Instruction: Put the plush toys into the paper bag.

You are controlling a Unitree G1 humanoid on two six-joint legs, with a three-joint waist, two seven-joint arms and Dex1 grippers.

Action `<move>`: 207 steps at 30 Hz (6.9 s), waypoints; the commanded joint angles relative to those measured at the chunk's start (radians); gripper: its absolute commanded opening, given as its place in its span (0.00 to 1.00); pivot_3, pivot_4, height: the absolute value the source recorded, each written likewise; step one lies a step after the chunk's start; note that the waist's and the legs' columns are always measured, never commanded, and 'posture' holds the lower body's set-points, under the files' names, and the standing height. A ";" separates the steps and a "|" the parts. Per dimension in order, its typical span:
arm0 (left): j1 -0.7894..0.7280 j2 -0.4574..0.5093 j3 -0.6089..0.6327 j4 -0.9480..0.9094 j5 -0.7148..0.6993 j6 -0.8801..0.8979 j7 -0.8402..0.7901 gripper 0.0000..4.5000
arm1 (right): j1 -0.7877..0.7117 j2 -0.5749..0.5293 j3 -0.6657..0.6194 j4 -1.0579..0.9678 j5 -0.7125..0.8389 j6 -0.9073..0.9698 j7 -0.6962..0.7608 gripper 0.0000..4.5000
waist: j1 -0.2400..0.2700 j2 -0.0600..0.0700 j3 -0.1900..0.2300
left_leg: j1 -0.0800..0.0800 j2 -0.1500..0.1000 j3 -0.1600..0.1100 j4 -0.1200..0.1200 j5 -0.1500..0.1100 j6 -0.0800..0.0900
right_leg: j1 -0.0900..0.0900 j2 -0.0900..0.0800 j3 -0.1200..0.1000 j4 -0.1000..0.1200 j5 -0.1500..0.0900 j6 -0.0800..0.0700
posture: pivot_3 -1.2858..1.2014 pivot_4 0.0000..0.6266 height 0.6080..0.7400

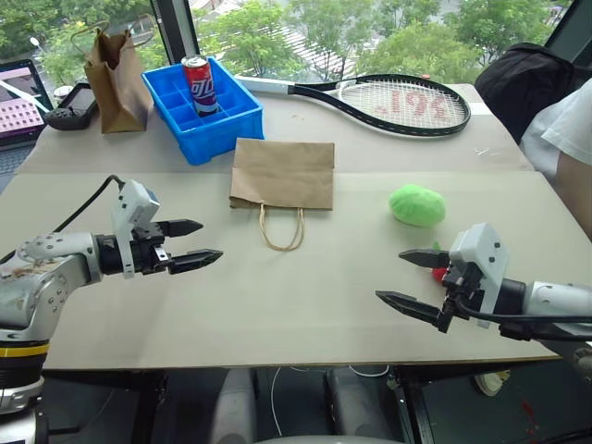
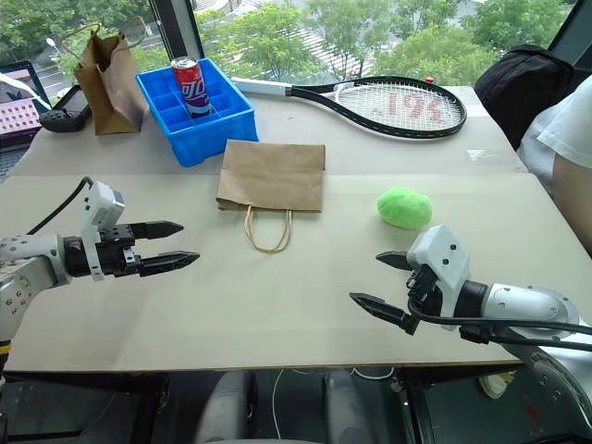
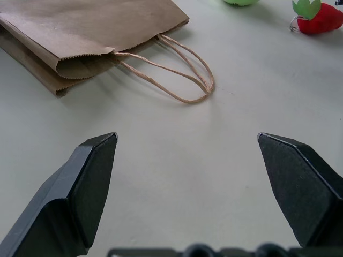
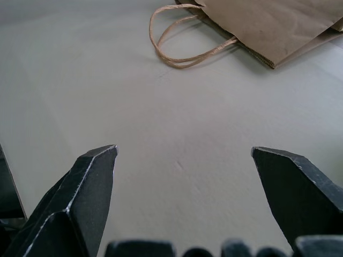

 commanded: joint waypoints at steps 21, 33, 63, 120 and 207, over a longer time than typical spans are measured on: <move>-0.773 -0.301 -0.504 1.005 0.701 -1.138 -0.374 1.00 | -0.268 -0.086 -0.021 -0.090 0.379 0.205 -0.177 0.99 | 0.017 -0.002 0.003 | 0.000 -0.002 -0.001 -0.001 0.001 0.001 | 0.006 0.000 -0.001 -0.006 0.003 0.000 | 0.52 0.24 0.36; -0.972 -0.491 -0.519 1.405 0.852 -1.411 -0.335 0.83 | -0.179 -0.096 -0.091 -0.143 0.424 0.207 -0.349 1.00 | 0.009 -0.002 0.005 | 0.000 -0.003 -0.005 -0.003 0.001 0.003 | 0.014 0.000 -0.002 -0.017 0.007 0.007 | 0.52 0.24 0.36; -0.693 -0.561 -0.198 0.092 0.111 0.582 -0.104 0.00 | -0.176 0.344 0.328 -0.110 0.036 0.112 -0.538 0.46 | -0.003 0.002 0.008 | 0.011 -0.004 -0.009 -0.005 0.006 0.009 | 0.024 0.003 -0.003 -0.015 0.006 0.011 | 0.52 0.24 0.36; -0.860 -0.456 -0.109 0.194 -0.055 0.391 0.143 0.00 | -0.418 0.484 0.138 -0.003 -0.186 0.193 -0.195 0.53 | 0.001 0.003 0.009 | 0.003 -0.005 -0.008 -0.005 0.007 0.008 | 0.015 0.003 -0.001 -0.012 0.009 0.005 | 0.52 0.24 0.36; -0.870 -0.761 0.084 0.248 -0.364 0.662 0.610 0.00 | -0.643 0.234 0.641 0.181 -0.850 -0.377 0.149 0.00 | -0.003 0.003 0.012 | 0.003 -0.014 -0.013 -0.011 0.011 0.002 | 0.016 -0.002 -0.001 -0.014 0.011 0.008 | 0.52 0.24 0.36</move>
